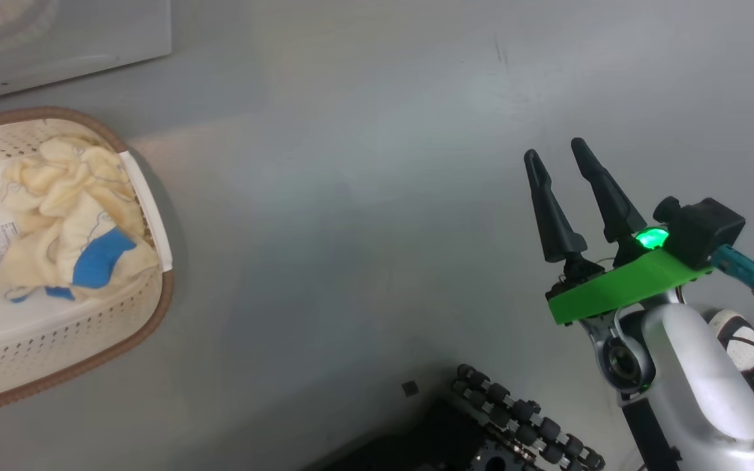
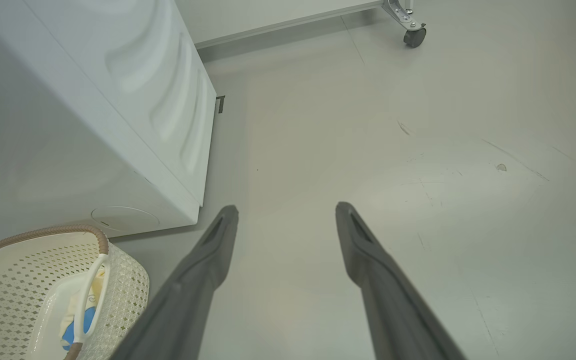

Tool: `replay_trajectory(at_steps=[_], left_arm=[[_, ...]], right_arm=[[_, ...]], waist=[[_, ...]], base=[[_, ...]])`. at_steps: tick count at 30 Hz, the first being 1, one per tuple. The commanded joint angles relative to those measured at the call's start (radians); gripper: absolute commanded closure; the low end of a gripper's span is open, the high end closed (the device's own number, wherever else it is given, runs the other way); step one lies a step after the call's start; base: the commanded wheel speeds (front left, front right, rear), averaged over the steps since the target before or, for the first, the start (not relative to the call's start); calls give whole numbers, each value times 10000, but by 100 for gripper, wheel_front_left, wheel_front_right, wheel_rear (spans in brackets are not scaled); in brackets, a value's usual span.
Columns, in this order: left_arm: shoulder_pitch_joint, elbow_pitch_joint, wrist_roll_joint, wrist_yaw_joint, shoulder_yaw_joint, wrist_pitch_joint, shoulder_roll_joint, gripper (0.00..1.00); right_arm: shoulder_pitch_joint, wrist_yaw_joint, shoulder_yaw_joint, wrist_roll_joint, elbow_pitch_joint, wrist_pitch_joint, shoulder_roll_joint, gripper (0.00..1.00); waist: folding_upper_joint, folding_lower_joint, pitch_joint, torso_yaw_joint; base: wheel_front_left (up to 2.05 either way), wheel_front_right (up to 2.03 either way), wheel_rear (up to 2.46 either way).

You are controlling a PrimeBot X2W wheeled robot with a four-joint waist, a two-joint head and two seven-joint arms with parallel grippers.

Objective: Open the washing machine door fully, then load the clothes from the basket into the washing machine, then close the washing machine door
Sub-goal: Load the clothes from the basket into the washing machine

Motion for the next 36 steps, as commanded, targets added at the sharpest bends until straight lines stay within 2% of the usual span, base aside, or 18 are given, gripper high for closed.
replay_trajectory(at_steps=[1, 17, 18, 19, 20, 21, 30, 36], left_arm=[[-797, 39, 210, 4, -33, -120, 703, 100], [-2322, 2759, 763, 0, -1389, -367, 587, 100], [-2391, 2898, 778, 0, -1423, -406, 587, 80], [-2453, 3028, 795, 15, -1448, -452, 584, 48], [-2505, 3166, 792, 29, -1459, -493, 573, 30], [-2547, 3312, 801, 47, -1485, -508, 564, 0], [-2567, 4034, 838, 22, -1859, -796, 461, 0], [-2018, 4251, 518, 6, -1966, -895, 152, 0]], right_arm=[[-3, -27, 245, 236, -242, -97, -39, 0], [-250, -27, 502, 643, -215, -97, -35, 0], [-255, -27, 507, 643, -207, -97, -35, 0], [-258, -27, 507, 639, -195, -97, -35, 0], [-260, -27, 504, 637, -181, -97, -35, 0], [-260, -27, 497, 632, -164, -97, -34, 0], [-266, -27, 364, 536, -113, -97, -34, 0], [-243, -27, 154, 310, -111, -97, -34, 0]], waist=[[0, -2, 150, -213], [0, -2, 404, -400], [0, -2, 402, -408], [0, -2, 395, -413], [0, -2, 384, -418], [0, -2, 366, -418], [0, -2, 113, -337], [0, -2, -226, -63]], base=[[0, 0, 0], [0, 0, 0], [0, 0, 0], [0, 0, 0], [0, 0, 0], [0, 0, 0], [0, 0, 0], [0, 0, 0]])
